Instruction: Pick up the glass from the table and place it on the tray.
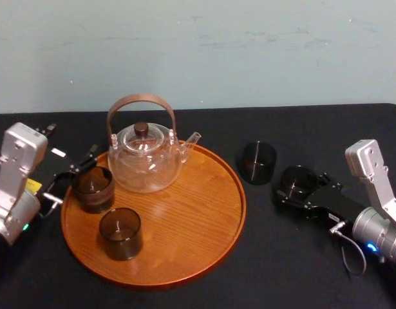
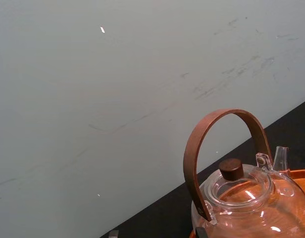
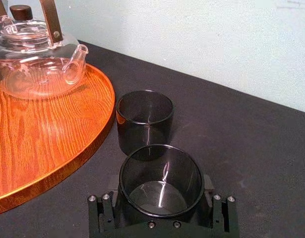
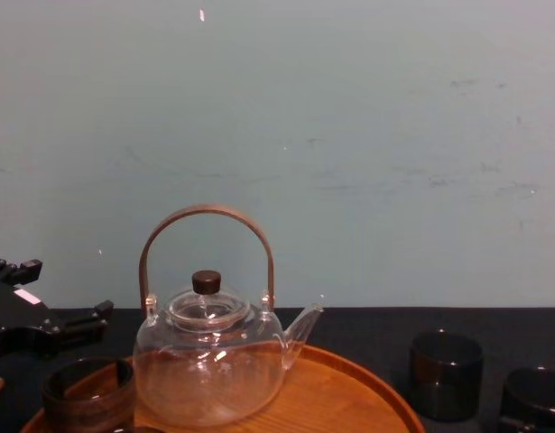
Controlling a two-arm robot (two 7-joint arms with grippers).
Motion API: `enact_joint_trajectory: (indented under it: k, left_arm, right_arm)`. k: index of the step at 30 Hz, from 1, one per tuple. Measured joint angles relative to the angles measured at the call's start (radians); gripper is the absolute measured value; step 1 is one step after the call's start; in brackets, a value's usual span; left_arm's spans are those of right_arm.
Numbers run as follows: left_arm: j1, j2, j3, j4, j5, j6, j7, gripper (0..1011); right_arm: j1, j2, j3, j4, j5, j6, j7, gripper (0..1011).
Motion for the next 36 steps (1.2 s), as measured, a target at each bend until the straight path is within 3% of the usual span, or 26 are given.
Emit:
enact_joint_trajectory:
  k: [6, 26, 36]
  left_arm:
    - [0.0, 0.0, 0.0, 0.0, 0.0, 0.0, 0.0, 1001]
    - [0.0, 0.0, 0.0, 0.0, 0.0, 0.0, 0.0, 1001]
    - [0.0, 0.0, 0.0, 0.0, 0.0, 0.0, 0.0, 1001]
  right_arm:
    - [-0.001, 0.001, 0.0, -0.002, 0.0, 0.0, 0.0, 906]
    - [-0.008, 0.003, 0.006, -0.008, 0.008, -0.013, 0.007, 905]
    - [-0.034, 0.013, 0.007, -0.087, -0.026, -0.027, -0.017, 905]
